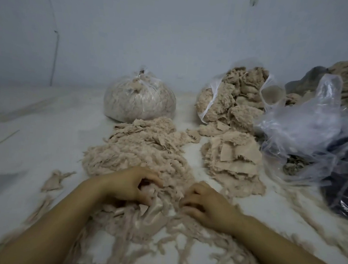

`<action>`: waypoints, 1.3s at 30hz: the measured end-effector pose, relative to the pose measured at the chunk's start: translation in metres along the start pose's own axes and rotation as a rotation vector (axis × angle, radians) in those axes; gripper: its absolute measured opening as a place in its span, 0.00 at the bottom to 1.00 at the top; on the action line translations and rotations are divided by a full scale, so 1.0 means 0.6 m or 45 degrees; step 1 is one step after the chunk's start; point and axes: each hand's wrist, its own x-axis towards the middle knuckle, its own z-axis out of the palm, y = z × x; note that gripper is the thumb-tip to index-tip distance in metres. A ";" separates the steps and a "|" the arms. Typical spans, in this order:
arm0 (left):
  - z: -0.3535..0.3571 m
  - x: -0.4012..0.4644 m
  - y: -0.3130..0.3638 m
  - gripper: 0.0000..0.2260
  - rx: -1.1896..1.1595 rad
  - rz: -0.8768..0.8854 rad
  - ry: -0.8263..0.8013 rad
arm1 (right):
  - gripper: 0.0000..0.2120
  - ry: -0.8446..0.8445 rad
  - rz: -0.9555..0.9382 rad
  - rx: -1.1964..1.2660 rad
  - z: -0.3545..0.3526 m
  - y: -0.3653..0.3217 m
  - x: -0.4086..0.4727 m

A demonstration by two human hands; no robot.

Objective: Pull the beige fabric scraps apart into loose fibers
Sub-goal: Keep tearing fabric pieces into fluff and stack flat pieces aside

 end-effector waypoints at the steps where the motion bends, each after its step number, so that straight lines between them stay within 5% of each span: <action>1: 0.003 -0.001 -0.006 0.12 0.047 0.001 0.073 | 0.13 -0.037 0.007 -0.035 -0.012 0.004 -0.009; 4: 0.007 -0.003 -0.009 0.04 -0.151 -0.021 0.387 | 0.19 0.093 0.184 -0.151 -0.043 0.004 -0.025; 8: 0.020 0.004 0.004 0.06 -0.326 -0.076 0.564 | 0.29 0.082 0.429 0.109 -0.031 -0.054 0.020; 11: 0.026 0.008 0.014 0.05 -0.542 -0.088 0.704 | 0.20 -0.041 0.550 0.226 0.013 -0.090 0.052; 14: 0.018 -0.005 0.006 0.10 -0.625 -0.117 0.817 | 0.10 0.251 0.727 0.423 0.022 -0.086 0.059; 20: 0.004 -0.040 0.000 0.12 -0.203 -0.224 0.368 | 0.11 0.691 1.128 1.117 -0.009 -0.072 0.067; 25: 0.016 -0.025 0.040 0.05 -0.188 0.085 0.728 | 0.11 0.789 1.083 1.238 0.003 -0.096 0.093; 27: 0.038 -0.011 0.043 0.10 -0.219 0.189 0.698 | 0.05 0.765 1.049 1.302 0.010 -0.109 0.100; 31: 0.085 0.009 -0.006 0.17 -0.043 0.008 0.574 | 0.06 0.833 1.128 1.606 0.001 -0.110 0.105; 39: 0.084 0.028 -0.056 0.20 0.338 0.018 0.404 | 0.06 0.230 1.262 1.677 -0.074 -0.064 0.098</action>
